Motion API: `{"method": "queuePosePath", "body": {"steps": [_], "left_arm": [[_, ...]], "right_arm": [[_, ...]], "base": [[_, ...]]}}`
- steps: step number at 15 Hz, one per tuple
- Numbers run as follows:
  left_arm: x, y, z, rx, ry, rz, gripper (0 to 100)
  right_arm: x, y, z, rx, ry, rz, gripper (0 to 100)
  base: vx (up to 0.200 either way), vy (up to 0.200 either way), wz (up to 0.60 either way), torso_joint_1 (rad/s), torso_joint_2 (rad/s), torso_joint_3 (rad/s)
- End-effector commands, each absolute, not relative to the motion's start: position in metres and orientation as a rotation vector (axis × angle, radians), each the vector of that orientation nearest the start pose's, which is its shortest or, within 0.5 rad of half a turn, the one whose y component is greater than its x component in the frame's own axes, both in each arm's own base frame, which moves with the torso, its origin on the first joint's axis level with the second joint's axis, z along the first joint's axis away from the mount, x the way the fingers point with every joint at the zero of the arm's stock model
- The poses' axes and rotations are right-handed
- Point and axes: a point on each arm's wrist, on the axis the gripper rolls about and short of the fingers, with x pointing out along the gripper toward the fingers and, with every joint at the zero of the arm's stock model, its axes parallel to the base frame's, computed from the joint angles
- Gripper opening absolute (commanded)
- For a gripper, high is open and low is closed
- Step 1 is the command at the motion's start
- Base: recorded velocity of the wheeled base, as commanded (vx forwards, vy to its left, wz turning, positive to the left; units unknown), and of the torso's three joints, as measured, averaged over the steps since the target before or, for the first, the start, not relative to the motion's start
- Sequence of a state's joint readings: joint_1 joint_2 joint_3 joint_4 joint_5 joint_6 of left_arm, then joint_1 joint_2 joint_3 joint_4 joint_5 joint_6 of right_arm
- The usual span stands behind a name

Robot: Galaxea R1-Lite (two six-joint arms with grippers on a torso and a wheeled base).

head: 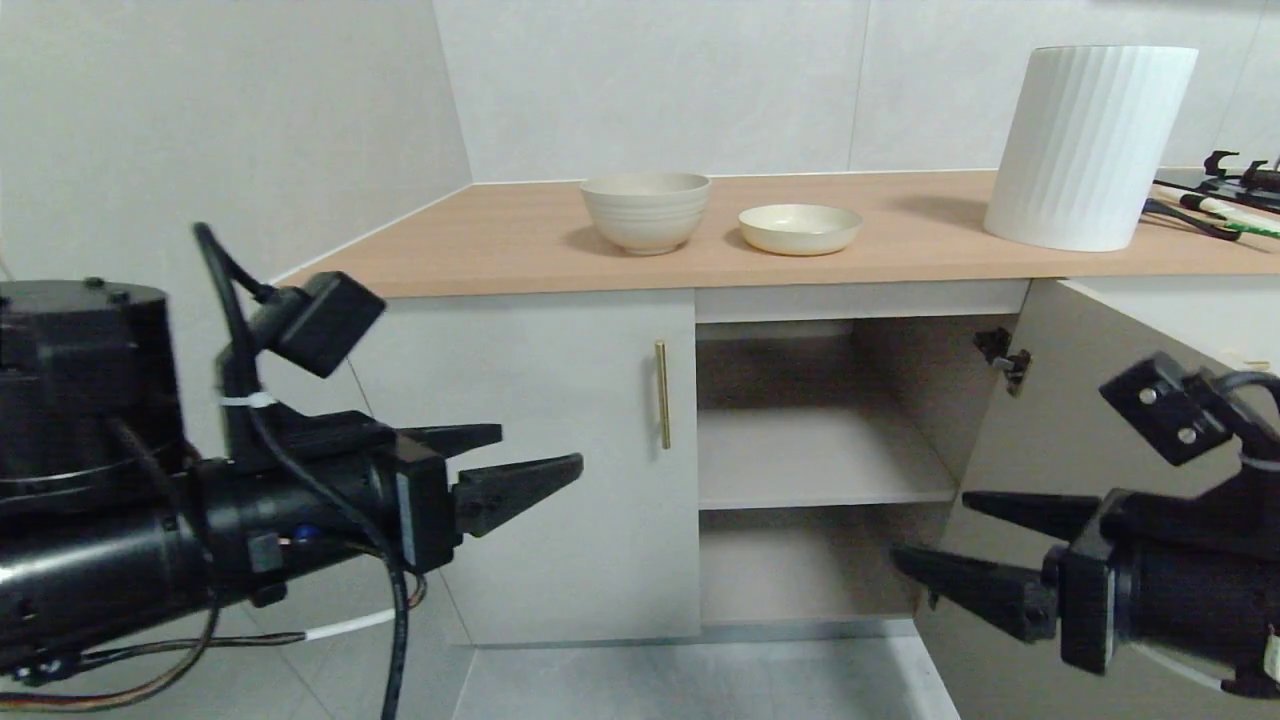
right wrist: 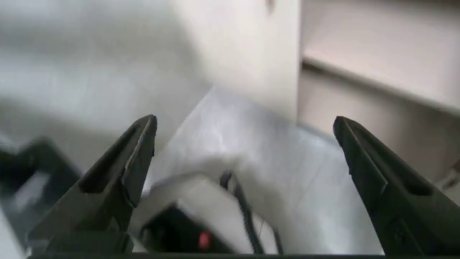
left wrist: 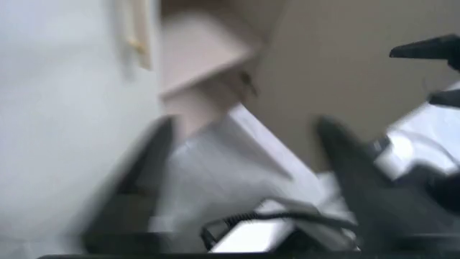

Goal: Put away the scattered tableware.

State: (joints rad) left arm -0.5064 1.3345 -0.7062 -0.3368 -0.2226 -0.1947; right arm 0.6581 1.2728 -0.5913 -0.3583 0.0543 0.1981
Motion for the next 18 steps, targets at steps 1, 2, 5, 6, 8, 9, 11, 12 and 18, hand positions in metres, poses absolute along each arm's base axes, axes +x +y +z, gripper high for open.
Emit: {"method": "queuePosePath", "body": {"steps": [1, 2, 5, 6, 8, 9, 11, 12, 18], "left_arm": [[0.155, -0.078, 0.235, -0.175, 0.268, -0.628, 100], [0.151, -0.069, 0.238, -0.181, 0.249, -0.592, 100], [0.153, -0.054, 0.243, -0.193, 0.225, -0.504, 100], [0.156, -0.052, 0.245, -0.199, 0.220, -0.492, 100], [0.162, -0.054, 0.244, -0.209, 0.234, -0.489, 100], [0.166, -0.055, 0.242, -0.208, 0.246, -0.488, 100], [0.171, -0.057, 0.239, -0.207, 0.266, -0.487, 100], [0.171, -0.057, 0.238, -0.207, 0.268, -0.486, 100], [0.171, -0.057, 0.239, -0.203, 0.267, -0.487, 100]], "right_arm": [[0.186, 0.124, 0.213, 0.095, 0.403, 0.587, 100], [0.198, 0.124, 0.221, 0.090, 0.436, 0.547, 100], [0.210, 0.121, 0.234, 0.086, 0.453, 0.487, 100], [0.209, 0.117, 0.233, 0.085, 0.451, 0.445, 100], [0.204, 0.113, 0.232, 0.082, 0.446, 0.418, 100], [0.200, 0.110, 0.234, 0.082, 0.437, 0.417, 100], [0.191, 0.106, 0.241, 0.090, 0.407, 0.424, 100], [0.185, 0.104, 0.244, 0.087, 0.410, 0.430, 100], [0.179, 0.105, 0.242, 0.072, 0.447, 0.443, 100]], "base": [[0.000, 0.000, 0.00, 0.000, 0.00, 0.000], [0.000, 0.000, 0.00, 0.000, 0.00, 0.000], [0.000, 0.000, 0.00, 0.000, 0.00, 0.000], [0.000, 0.000, 0.00, 0.000, 0.00, 0.000], [0.000, 0.000, 0.00, 0.000, 0.00, 0.000], [0.000, 0.000, 0.00, 0.000, 0.00, 0.000], [0.000, 0.000, 0.00, 0.000, 0.00, 0.000], [0.000, 0.000, 0.00, 0.000, 0.00, 0.000], [0.033, 0.000, 0.00, 0.000, 0.00, 0.001]]}}
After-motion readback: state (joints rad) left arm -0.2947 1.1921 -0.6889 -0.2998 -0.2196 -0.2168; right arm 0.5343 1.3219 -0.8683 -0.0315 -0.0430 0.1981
